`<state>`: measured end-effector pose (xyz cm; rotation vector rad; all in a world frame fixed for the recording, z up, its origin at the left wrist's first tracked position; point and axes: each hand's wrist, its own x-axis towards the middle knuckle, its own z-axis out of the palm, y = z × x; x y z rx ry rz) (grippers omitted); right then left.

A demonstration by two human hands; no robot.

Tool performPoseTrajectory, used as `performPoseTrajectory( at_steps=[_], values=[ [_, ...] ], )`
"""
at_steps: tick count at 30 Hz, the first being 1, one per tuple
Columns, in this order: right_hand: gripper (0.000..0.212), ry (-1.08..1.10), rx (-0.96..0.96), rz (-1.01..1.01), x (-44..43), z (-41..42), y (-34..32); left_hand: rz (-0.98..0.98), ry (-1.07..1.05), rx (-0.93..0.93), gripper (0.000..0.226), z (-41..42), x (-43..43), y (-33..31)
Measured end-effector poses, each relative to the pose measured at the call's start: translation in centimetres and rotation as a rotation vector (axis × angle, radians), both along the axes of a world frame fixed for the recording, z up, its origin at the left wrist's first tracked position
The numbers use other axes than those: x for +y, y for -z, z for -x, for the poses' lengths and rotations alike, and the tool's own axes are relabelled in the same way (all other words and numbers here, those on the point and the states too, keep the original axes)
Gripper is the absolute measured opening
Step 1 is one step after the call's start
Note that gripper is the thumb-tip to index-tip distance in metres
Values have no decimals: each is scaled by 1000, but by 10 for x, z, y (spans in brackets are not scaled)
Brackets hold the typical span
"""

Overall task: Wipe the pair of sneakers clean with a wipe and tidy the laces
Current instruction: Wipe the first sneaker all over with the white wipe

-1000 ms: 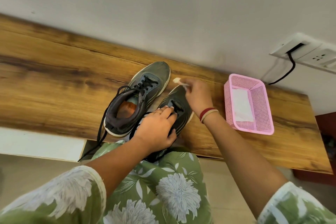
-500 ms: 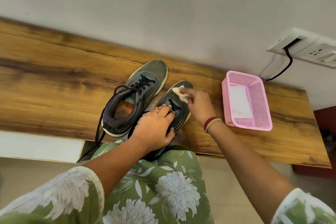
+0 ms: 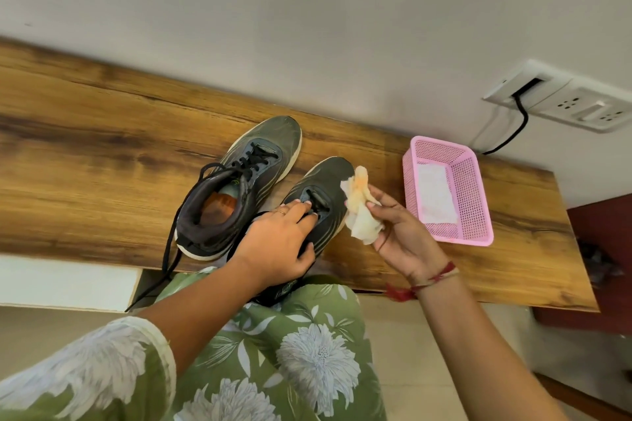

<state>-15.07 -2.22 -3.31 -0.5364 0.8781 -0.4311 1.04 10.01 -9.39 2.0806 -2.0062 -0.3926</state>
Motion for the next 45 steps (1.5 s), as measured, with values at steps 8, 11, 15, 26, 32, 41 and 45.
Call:
performPoseTrajectory(
  at_steps=[8,11,15,26,32,41,45],
  values=[
    [33,186,-34,-118,6,5,4,3,-3,3,50,1,-1,2],
    [26,215,193,3,-3,2,3,9,-5,0,50,0,-1,3],
    [29,110,991,819,-26,-3,20,12,-5,-4,51,0,-1,2],
    [31,-28,1140,1152,-9,-47,54,10,-21,-18,51,1,-1,1],
    [26,113,969,1009,-8,-27,54,10,-29,-22,49,1,0,0],
    [26,-113,1025,1336,14,-41,60,-6,-35,-26,49,1,-2,0],
    [25,-141,918,1347,13,-28,54,2,-27,-24,49,1,-2,1]
  ],
)
